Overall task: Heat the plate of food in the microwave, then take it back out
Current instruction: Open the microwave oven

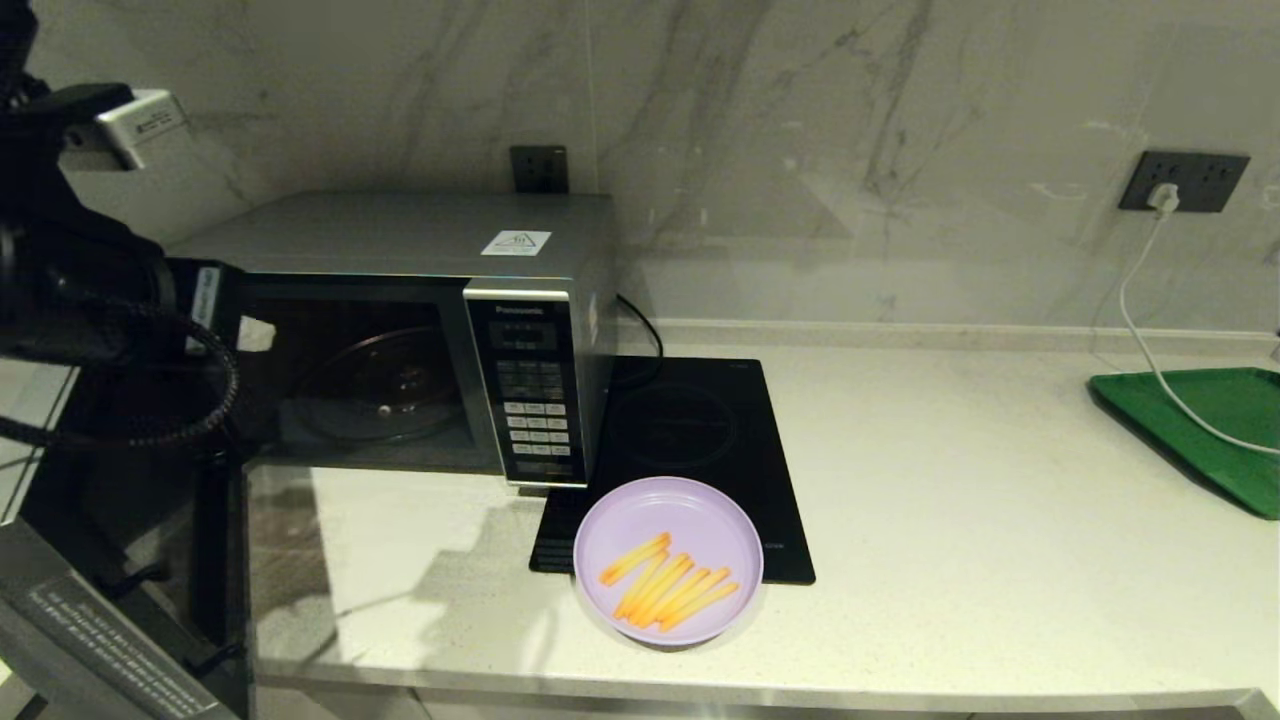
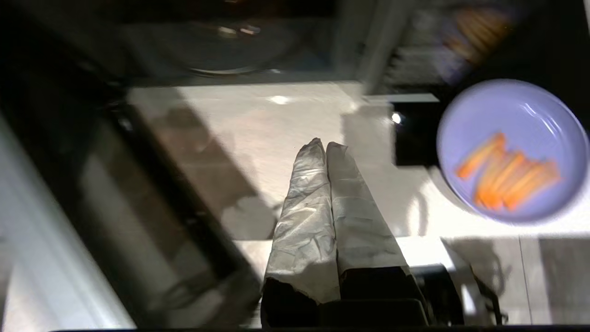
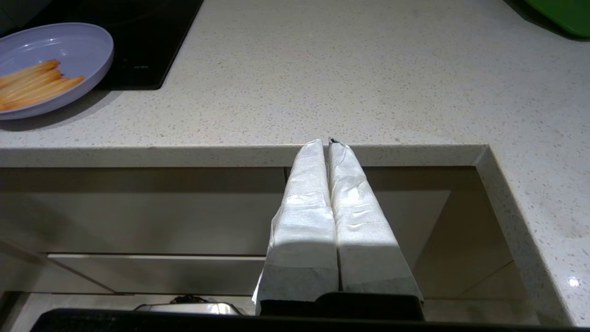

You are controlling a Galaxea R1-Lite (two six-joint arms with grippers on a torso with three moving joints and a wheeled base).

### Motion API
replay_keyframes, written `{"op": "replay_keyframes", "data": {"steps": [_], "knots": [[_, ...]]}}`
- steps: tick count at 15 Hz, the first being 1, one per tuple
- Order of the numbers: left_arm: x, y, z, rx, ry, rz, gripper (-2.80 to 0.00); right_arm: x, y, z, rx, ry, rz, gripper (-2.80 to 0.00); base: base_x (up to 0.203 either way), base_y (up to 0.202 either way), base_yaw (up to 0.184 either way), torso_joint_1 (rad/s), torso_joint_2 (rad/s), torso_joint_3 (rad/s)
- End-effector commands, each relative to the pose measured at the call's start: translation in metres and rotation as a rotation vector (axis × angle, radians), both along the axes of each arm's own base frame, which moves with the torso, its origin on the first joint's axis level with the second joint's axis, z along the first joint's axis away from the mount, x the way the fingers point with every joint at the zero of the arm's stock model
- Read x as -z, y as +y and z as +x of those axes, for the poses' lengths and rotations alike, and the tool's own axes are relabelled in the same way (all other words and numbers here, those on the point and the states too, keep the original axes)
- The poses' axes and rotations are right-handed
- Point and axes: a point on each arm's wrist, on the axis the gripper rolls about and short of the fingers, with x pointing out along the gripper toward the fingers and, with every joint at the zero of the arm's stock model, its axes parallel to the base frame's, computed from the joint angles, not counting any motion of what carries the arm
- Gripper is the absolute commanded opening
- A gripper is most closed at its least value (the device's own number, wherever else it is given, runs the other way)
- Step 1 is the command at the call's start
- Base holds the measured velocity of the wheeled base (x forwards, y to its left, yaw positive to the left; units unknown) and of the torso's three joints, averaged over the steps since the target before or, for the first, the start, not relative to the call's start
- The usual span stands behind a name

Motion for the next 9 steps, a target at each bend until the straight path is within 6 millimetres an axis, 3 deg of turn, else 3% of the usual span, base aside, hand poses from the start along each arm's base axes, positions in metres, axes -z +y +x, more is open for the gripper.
{"op": "replay_keyframes", "data": {"steps": [1,4,6,9], "knots": [[0.026,-0.035,-0.007,0.049,0.045,0.030,-2.80,0.000,0.000,0.000,-0.001,0.001,0.000,-2.80,0.000,0.000,0.000,0.000,0.00,0.000],[0.072,-0.080,0.014,-0.126,0.086,0.013,-2.80,0.000,0.000,0.000,0.001,0.001,0.000,-2.80,0.000,0.000,0.000,0.000,0.00,0.000],[0.104,-0.097,0.014,-0.145,0.166,0.025,-2.80,0.000,0.000,0.000,0.000,0.001,0.000,-2.80,0.000,0.000,0.000,0.000,0.00,0.000],[0.136,-0.114,0.027,-0.184,0.284,-0.041,-2.80,0.000,0.000,0.000,-0.001,0.001,0.000,-2.80,0.000,0.000,0.000,0.000,0.00,0.000]]}}
